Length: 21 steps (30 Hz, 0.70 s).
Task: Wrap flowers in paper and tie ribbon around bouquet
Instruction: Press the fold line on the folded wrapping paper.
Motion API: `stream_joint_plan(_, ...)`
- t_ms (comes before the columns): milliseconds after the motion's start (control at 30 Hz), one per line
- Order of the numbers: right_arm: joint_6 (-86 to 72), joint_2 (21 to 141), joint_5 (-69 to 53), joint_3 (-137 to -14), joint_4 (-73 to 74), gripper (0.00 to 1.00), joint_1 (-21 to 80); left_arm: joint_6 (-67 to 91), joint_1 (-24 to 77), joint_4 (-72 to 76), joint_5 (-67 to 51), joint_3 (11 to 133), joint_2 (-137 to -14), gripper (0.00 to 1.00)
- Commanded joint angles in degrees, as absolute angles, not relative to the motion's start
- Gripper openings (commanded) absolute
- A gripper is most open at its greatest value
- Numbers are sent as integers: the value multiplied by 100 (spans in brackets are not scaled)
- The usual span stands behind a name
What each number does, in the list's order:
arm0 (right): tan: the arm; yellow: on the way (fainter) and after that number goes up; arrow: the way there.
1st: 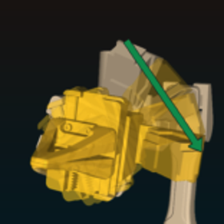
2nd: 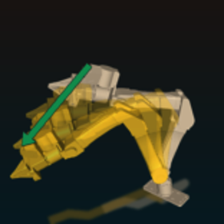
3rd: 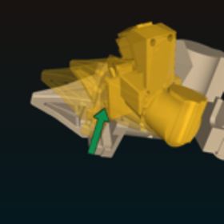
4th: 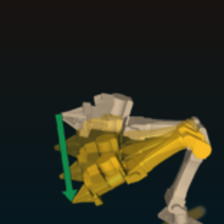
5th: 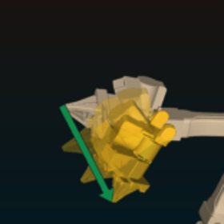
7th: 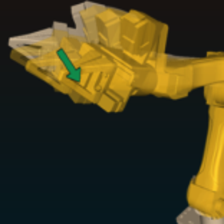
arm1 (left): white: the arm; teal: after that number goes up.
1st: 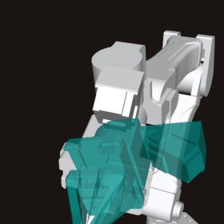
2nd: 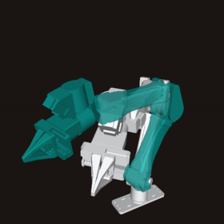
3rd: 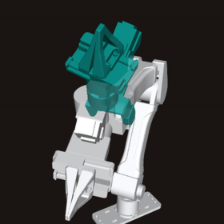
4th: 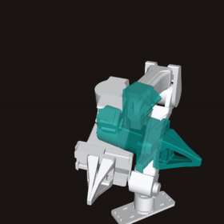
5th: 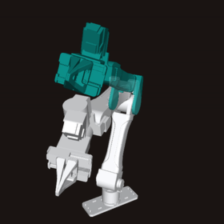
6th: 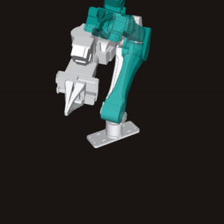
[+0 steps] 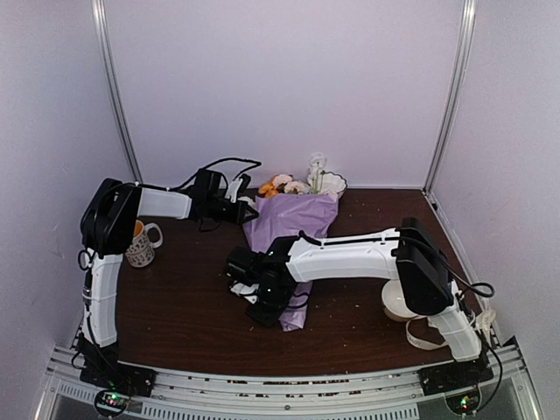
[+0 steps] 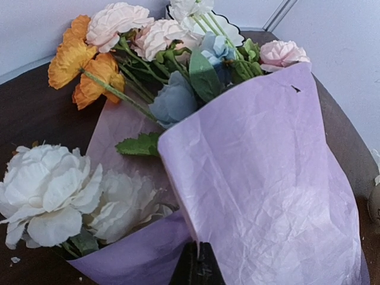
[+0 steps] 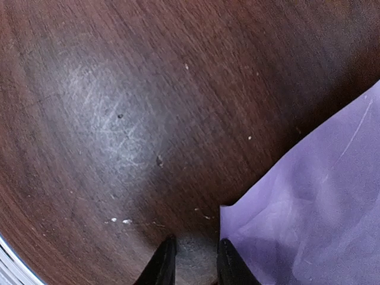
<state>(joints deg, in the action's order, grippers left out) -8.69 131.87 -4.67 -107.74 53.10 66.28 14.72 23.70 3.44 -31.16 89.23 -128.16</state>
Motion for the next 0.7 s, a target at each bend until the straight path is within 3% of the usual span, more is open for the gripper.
stream_joint_plan(0, -824, 13355, -412, -10885, 5757, 26, 6593, 1548, 2287, 676, -3398, 8800, -12915, 0)
stream_joint_plan(133, -798, 13106, -575, -10792, 5695, 24, 6599, 1727, 2279, 931, -3302, 8603, -12859, 0)
stream_joint_plan(367, -1964, 10679, -1333, -8759, 3708, 30, 6209, 1740, 2281, 991, -3363, 8604, -12883, 0)
stream_joint_plan(533, -3703, 9542, -1544, -6585, 2253, 52, 5645, 1736, 2280, 1022, -3405, 8592, -12885, 0)
stream_joint_plan(667, -4380, 9439, -1985, -5758, 1496, 75, 5272, 1749, 2271, 1057, -3396, 8587, -12883, 0)
